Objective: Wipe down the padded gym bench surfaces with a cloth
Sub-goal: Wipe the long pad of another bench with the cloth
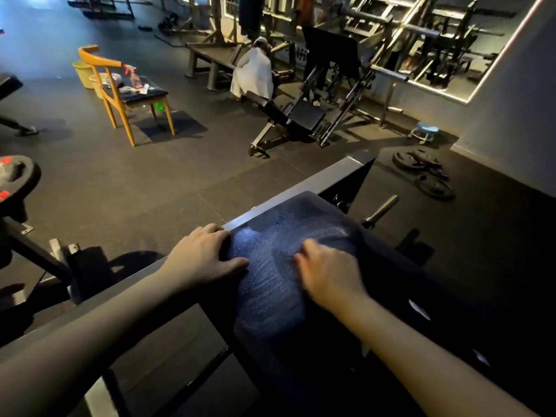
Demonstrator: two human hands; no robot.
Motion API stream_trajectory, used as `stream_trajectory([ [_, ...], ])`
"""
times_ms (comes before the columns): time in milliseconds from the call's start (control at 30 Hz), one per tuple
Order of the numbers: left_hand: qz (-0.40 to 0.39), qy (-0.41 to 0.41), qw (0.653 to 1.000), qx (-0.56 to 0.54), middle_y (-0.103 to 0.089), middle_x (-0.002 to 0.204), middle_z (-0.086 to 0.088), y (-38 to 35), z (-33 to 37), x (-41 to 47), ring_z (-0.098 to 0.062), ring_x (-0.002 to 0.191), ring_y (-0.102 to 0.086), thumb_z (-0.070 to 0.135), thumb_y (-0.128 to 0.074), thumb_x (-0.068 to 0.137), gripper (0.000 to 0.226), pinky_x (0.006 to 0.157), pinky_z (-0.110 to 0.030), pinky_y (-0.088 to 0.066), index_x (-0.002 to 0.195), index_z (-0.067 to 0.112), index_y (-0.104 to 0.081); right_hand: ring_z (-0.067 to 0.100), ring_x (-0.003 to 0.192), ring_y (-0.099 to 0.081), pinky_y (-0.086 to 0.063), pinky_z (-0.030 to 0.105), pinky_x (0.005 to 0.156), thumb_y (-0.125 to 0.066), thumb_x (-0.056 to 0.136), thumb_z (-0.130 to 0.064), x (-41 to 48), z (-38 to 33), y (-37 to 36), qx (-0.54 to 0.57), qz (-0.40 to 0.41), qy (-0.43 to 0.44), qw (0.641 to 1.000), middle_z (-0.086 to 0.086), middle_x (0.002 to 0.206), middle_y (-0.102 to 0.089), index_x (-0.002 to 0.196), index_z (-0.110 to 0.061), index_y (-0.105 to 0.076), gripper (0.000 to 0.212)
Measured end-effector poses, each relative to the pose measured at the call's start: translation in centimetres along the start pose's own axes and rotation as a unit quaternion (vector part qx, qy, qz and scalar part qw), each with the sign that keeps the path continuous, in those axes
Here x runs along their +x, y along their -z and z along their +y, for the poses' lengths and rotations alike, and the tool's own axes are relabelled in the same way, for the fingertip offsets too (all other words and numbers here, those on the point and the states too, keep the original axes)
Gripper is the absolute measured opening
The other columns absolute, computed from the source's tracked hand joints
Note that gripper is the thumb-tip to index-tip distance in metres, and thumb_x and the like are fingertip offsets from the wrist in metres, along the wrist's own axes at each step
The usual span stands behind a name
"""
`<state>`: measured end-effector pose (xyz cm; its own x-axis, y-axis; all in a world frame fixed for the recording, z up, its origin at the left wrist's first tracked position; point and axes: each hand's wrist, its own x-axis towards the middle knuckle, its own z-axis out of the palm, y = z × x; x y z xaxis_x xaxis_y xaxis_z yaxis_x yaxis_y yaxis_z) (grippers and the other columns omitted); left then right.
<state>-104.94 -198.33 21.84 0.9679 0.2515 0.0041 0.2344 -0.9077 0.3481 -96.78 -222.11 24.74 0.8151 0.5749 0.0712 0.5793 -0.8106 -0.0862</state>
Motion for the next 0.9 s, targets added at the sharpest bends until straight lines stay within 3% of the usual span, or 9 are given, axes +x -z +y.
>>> stream_trajectory([
  [100, 0.005, 0.010, 1.000, -0.001, -0.060, 0.126, -0.001, -1.2, -0.1, 0.7, -0.025, 0.119, -0.055, 0.094, -0.031, 0.063, 0.104, 0.103, -0.042, -0.045, 0.124, 0.018, -0.068, 0.039, 0.103, -0.068, -0.051, 0.042, 0.082, -0.045, 0.104, -0.037, 1.8, 9.1, 1.2, -0.062, 0.021, -0.165, 0.984, 0.018, 0.110, -0.071, 0.111, -0.015, -0.055, 0.025],
  [167, 0.065, -0.004, 0.998, 0.019, -0.062, 0.117, -0.002, -2.5, 0.0, 0.5, -0.027, 0.109, -0.058, 0.090, -0.035, 0.070, 0.094, 0.094, -0.043, -0.049, 0.117, 0.016, -0.071, 0.042, 0.105, -0.067, -0.051, 0.044, 0.085, -0.049, 0.103, -0.033, 4.3, 11.2, 1.3, -0.048, 0.043, -0.232, 0.971, 0.022, 0.112, -0.070, 0.113, -0.010, -0.056, 0.026],
  [267, 0.135, 0.007, 0.990, 0.041, -0.062, 0.098, -0.003, -3.5, 0.7, 1.0, -0.030, 0.093, -0.060, 0.079, -0.038, 0.080, 0.075, 0.081, -0.042, -0.050, 0.098, 0.016, -0.075, 0.040, 0.107, -0.067, -0.051, 0.040, 0.083, -0.049, 0.104, -0.033, 7.2, 6.0, 0.2, 0.008, 0.059, -0.187, 0.981, 0.020, 0.114, -0.070, 0.115, -0.011, -0.057, 0.026],
  [400, 0.155, 0.032, 0.986, 0.043, -0.057, 0.079, -0.001, -2.7, 0.6, 3.0, -0.031, 0.085, -0.060, 0.073, -0.035, 0.081, 0.067, 0.072, -0.039, -0.046, 0.084, 0.019, -0.075, 0.034, 0.094, -0.069, -0.038, 0.036, 0.067, -0.046, 0.104, -0.038, 2.1, 0.0, -1.2, 0.009, 0.013, 0.013, 1.000, 0.009, 0.103, -0.071, 0.107, -0.019, -0.055, 0.021],
  [467, 0.163, 0.011, 0.985, 0.056, -0.052, 0.076, 0.002, -2.9, 0.2, 3.5, -0.030, 0.082, -0.058, 0.075, -0.039, 0.080, 0.065, 0.071, -0.038, -0.042, 0.086, 0.022, -0.076, 0.034, 0.096, -0.070, -0.044, 0.037, 0.069, -0.043, 0.104, -0.041, 1.4, 3.4, -0.4, -0.014, 0.015, -0.013, 1.000, 0.008, 0.103, -0.072, 0.106, -0.021, -0.055, 0.023],
  [600, 0.196, -0.005, 0.980, 0.044, -0.043, 0.075, 0.006, -3.7, 0.0, 3.4, -0.025, 0.078, -0.052, 0.074, -0.048, 0.081, 0.057, 0.069, -0.036, -0.033, 0.086, 0.025, -0.076, 0.038, 0.104, -0.068, -0.051, 0.041, 0.084, -0.045, 0.105, -0.033, 6.6, 11.1, 1.2, -0.060, 0.037, -0.213, 0.974, 0.016, 0.112, -0.071, 0.112, -0.014, -0.055, 0.023],
  [667, 0.203, -0.004, 0.979, 0.028, -0.044, 0.077, 0.008, -3.9, -0.3, 3.5, -0.023, 0.079, -0.051, 0.074, -0.049, 0.081, 0.056, 0.071, -0.035, -0.032, 0.086, 0.026, -0.076, 0.036, 0.105, -0.068, -0.051, 0.039, 0.082, -0.045, 0.105, -0.032, 7.7, 7.2, 1.1, -0.040, 0.057, -0.175, 0.982, 0.015, 0.113, -0.071, 0.114, -0.013, -0.055, 0.024],
  [800, 0.209, -0.007, 0.978, 0.000, -0.045, 0.078, 0.009, -4.1, -0.8, 3.5, -0.021, 0.078, -0.050, 0.076, -0.050, 0.081, 0.058, 0.071, -0.035, -0.033, 0.092, 0.027, -0.079, 0.032, 0.092, -0.070, -0.040, 0.036, 0.066, -0.043, 0.104, -0.038, 2.8, -0.9, -1.0, 0.015, -0.003, 0.038, 0.999, 0.008, 0.100, -0.070, 0.107, -0.019, -0.054, 0.022],
  [900, 0.214, -0.006, 0.977, -0.013, -0.048, 0.079, 0.007, -4.1, -0.9, 3.4, -0.021, 0.079, -0.050, 0.074, -0.051, 0.081, 0.057, 0.071, -0.036, -0.035, 0.094, 0.027, -0.079, 0.032, 0.100, -0.070, -0.045, 0.036, 0.072, -0.041, 0.105, -0.040, 4.5, 5.6, -0.2, -0.050, 0.008, -0.049, 0.998, 0.008, 0.107, -0.072, 0.110, -0.021, -0.054, 0.023],
])
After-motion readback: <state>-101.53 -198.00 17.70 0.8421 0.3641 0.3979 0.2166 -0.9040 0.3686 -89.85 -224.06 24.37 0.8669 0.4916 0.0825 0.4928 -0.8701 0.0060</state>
